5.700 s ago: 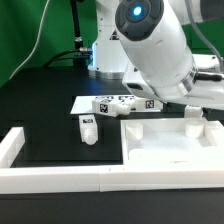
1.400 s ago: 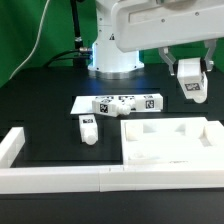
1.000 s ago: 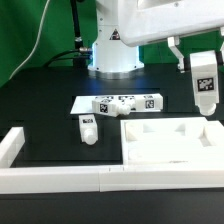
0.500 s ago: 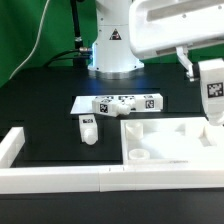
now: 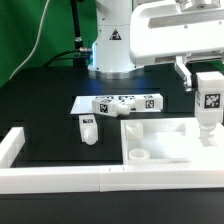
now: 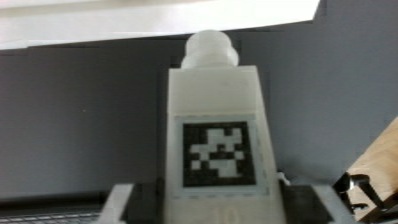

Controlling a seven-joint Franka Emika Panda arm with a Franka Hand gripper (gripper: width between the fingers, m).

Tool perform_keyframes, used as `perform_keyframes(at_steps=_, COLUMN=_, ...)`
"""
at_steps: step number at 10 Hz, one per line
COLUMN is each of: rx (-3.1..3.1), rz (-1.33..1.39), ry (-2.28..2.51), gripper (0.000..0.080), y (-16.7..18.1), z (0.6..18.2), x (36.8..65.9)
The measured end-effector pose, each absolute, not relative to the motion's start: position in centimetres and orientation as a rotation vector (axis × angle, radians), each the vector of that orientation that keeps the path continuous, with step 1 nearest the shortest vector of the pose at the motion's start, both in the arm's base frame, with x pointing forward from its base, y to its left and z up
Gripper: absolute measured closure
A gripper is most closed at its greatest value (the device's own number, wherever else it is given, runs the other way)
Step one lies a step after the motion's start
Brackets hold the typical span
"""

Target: Assemble one leg

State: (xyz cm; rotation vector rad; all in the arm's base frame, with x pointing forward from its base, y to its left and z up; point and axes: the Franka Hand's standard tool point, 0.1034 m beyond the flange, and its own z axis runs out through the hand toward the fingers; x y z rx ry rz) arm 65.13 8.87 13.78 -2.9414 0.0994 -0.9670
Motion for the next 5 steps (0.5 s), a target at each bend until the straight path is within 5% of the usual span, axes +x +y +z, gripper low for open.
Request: perform_keyframes(at_steps=5, rx=-2.977, rz=-0.924, ry=-0.008, gripper=0.0512, y=10.5, z=10.6, x=63.7)
